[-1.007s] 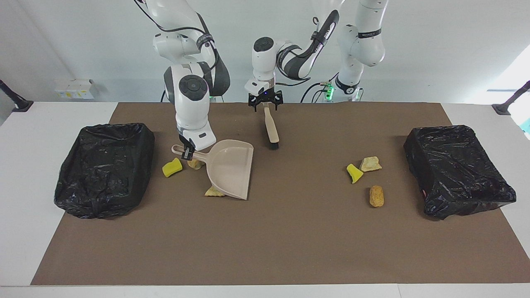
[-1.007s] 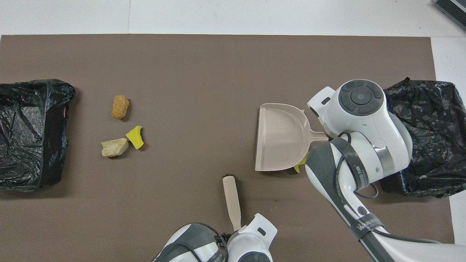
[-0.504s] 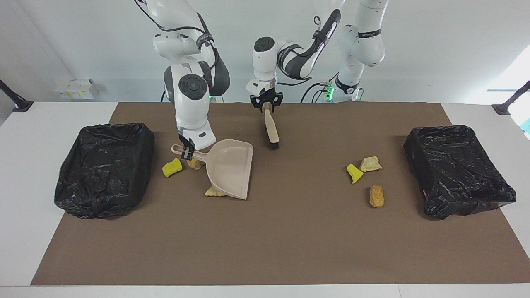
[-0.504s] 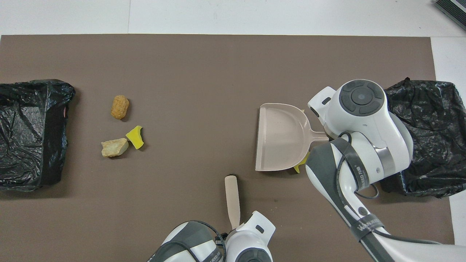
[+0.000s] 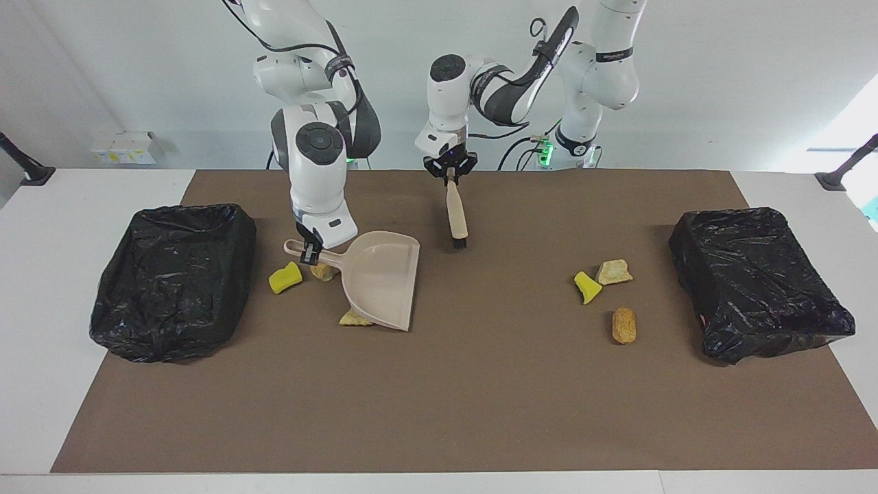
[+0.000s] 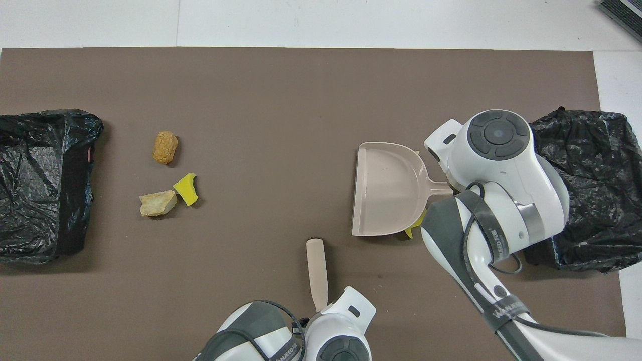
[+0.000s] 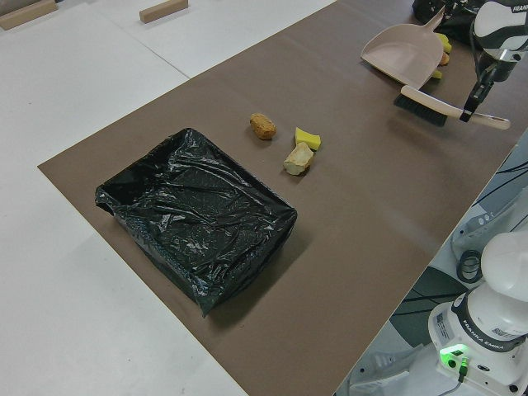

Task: Sweep and dump trash in bin
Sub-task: 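Grasp the beige brush handle with the left gripper, then set the dustpan down centrally while the left gripper brings the brush to bread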

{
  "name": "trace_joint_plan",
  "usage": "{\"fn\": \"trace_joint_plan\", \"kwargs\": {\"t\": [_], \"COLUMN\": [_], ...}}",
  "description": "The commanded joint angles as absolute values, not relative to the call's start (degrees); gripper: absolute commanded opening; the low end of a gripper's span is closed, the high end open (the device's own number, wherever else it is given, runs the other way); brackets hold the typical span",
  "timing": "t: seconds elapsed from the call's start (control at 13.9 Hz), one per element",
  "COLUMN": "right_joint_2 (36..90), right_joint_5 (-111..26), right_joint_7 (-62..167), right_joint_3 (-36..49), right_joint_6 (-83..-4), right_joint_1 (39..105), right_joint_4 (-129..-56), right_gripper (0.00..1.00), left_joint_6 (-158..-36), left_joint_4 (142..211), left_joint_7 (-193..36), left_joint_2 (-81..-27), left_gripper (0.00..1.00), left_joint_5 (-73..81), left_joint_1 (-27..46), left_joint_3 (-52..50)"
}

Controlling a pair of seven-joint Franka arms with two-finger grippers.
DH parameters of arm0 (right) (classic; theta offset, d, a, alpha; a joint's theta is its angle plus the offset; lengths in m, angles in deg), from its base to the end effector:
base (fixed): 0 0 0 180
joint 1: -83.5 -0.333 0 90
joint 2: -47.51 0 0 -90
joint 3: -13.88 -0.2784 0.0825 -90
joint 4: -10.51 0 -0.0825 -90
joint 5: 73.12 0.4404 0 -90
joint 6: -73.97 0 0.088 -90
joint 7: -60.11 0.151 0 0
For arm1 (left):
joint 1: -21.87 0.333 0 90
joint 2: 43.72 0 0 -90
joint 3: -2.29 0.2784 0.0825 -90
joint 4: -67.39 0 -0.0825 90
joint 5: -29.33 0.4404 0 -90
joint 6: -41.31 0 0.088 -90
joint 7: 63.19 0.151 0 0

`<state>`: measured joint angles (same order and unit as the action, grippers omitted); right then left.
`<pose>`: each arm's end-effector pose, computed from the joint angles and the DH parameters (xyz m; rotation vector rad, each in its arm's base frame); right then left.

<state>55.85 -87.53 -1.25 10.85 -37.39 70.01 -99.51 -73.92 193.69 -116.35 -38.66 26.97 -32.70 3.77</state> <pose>0.6014 0.1501 0.3022 2.2075 1.9865 -0.2924 0.3262 -0.4413 0.3004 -3.0773 -0.0316 0.1445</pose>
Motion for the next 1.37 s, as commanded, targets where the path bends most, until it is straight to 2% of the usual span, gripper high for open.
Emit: {"fn": "trace_joint_plan", "kwargs": {"t": [0.0, 0.14, 0.29, 0.86, 1.08, 1.29], "right_joint_2": [55.7, 56.7, 57.6, 59.3, 60.0, 60.2], "right_joint_5": [-87.4, -87.4, -87.4, -88.2, -88.3, -88.3], "right_joint_7": [-0.2, 1.0, 1.1, 2.1, 4.1, 4.2], "right_joint_3": [10.7, 10.7, 10.7, 10.7, 10.7, 10.7], "right_joint_6": [-40.2, -41.9, -43.5, -45.6, -45.7, -45.7], "right_joint_1": [67.0, 64.9, 63.8, 61.3, 60.5, 60.1], "right_joint_4": [-100.7, -100.5, -100.3, -100.3, -100.3, -100.3], "right_gripper": [0.00, 0.00, 0.00, 0.00, 0.00, 0.00], "left_joint_6": [-67.4, -62.0, -58.3, -66.5, -69.1, -70.6], "left_joint_4": [192.9, 190.7, 187.4, 182.7, 183.0, 184.7], "left_joint_7": [-109.2, -102.4, -97.4, -74.6, -67.9, -68.1], "left_joint_2": [-33.2, -31.6, -32.9, -39.0, -40.7, -45.1], "left_gripper": [0.00, 0.00, 0.00, 0.00, 0.00, 0.00], "left_joint_5": [26.5, 26.6, 27.3, 34.2, 34.2, 34.3], "left_joint_1": [-23.3, -16.0, -9.6, 13.7, 18.4, 18.6], "left_joint_3": [3.3, 3.4, 3.4, 3.5, 3.5, 3.5]}}
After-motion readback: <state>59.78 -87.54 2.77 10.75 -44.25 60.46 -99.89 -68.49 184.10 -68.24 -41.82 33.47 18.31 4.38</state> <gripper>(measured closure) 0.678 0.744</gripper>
